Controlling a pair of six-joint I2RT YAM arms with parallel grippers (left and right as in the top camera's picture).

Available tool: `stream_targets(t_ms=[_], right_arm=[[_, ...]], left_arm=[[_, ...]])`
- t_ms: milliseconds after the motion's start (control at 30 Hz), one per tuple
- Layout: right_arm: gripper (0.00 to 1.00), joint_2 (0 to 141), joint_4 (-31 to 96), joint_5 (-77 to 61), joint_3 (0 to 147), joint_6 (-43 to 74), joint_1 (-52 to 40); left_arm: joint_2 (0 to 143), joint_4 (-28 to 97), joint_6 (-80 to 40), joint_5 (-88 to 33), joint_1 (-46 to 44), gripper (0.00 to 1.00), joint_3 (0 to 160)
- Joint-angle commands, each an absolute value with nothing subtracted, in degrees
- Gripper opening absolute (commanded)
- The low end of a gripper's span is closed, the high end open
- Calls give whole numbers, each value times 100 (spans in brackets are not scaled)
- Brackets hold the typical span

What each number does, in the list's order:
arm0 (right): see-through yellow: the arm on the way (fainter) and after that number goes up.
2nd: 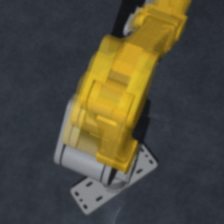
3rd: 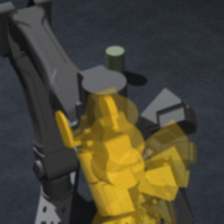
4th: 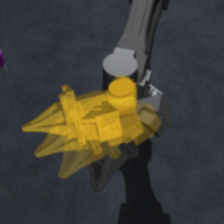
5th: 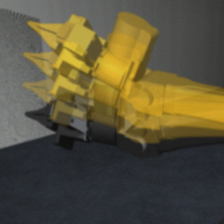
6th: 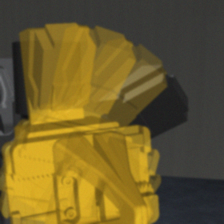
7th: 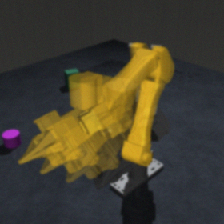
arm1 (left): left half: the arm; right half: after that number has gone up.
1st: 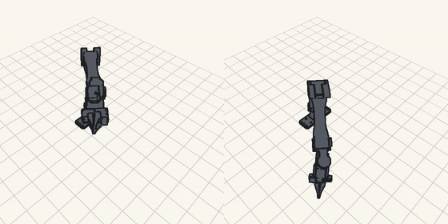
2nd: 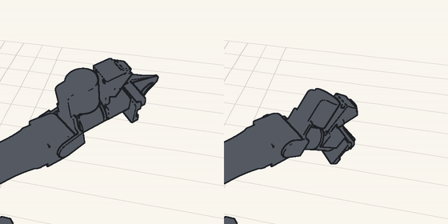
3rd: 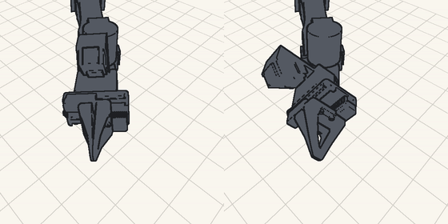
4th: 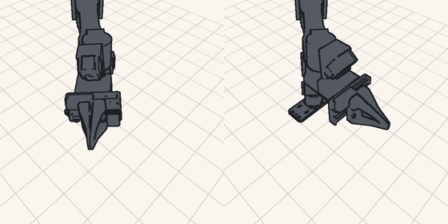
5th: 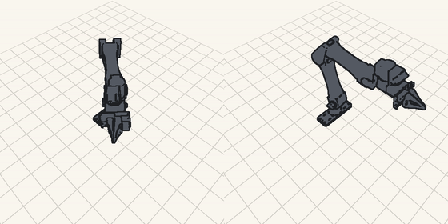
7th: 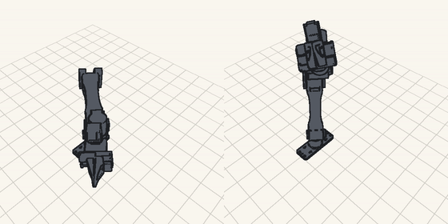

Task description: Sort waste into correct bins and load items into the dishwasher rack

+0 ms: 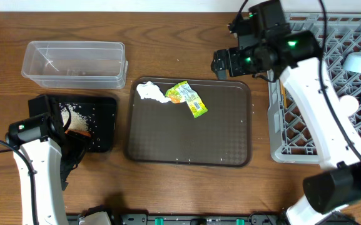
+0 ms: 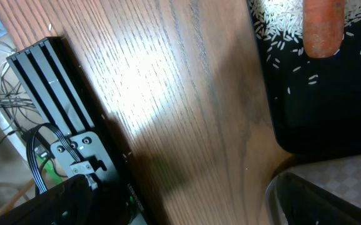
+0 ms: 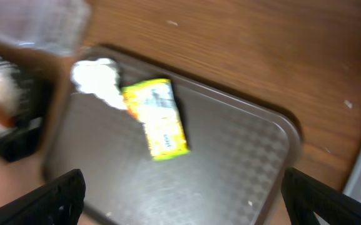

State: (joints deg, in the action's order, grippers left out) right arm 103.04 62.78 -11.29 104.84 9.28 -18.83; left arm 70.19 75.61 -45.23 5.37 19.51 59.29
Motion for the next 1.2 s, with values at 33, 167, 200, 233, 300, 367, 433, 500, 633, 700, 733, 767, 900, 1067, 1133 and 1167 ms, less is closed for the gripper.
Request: stream_targets(t_ms=[33, 167, 200, 233, 300, 367, 433, 500, 633, 700, 733, 767, 900, 1067, 1133, 1167], right_arm=[[99, 10501, 6353, 165, 10486, 1431, -1756], [99, 10514, 6676, 843, 10484, 1431, -1518], [99, 10512, 6731, 972, 10484, 1433, -1468], [99, 10514, 6803, 1070, 10484, 1435, -1393], [99, 10514, 6925, 1094, 10484, 1437, -1229], [99, 10514, 7041, 1092, 10484, 1601, -1022], [99, 10514, 7140, 1094, 10475, 1824, -753], [99, 10514, 7242, 1085, 10444, 1898, -493], [99, 10514, 7618, 972, 10422, 1973, 84], [99, 10514, 7642, 897, 10422, 1970, 320], [99, 10514, 7623, 906, 10422, 1968, 421], [99, 10514, 7618, 899, 10422, 1968, 513], [99, 10514, 7618, 899, 10422, 1968, 760], [99, 10514, 7618, 899, 10422, 1968, 827], [99, 10514, 7618, 899, 10422, 1968, 821], [99, 10514, 7618, 899, 10422, 1968, 823]], left_arm=[[7037, 7581, -4619, 652, 1986, 98, 5986], [7037, 7581, -4619, 650, 1986, 98, 5986], [7037, 7581, -4619, 650, 1986, 98, 5986], [7037, 7581, -4619, 650, 1986, 98, 5986], [7037, 7581, -4619, 650, 1986, 98, 5986], [7037, 7581, -4619, 650, 1986, 98, 5986], [7037, 7581, -4619, 650, 1986, 98, 5986], [7037, 7581, -4619, 652, 1986, 98, 5986], [7037, 7581, -4619, 650, 1986, 98, 5986], [7037, 7581, -4619, 652, 1986, 98, 5986], [7037, 7581, -4619, 650, 1986, 98, 5986], [7037, 7581, -4619, 650, 1986, 98, 5986], [7037, 7439, -4639, 648, 1986, 98, 5986], [7037, 7308, -4641, 128, 1986, 98, 5986], [7037, 7395, -4637, -475, 1986, 98, 5986], [7037, 7505, -4641, -829, 1986, 98, 5986]])
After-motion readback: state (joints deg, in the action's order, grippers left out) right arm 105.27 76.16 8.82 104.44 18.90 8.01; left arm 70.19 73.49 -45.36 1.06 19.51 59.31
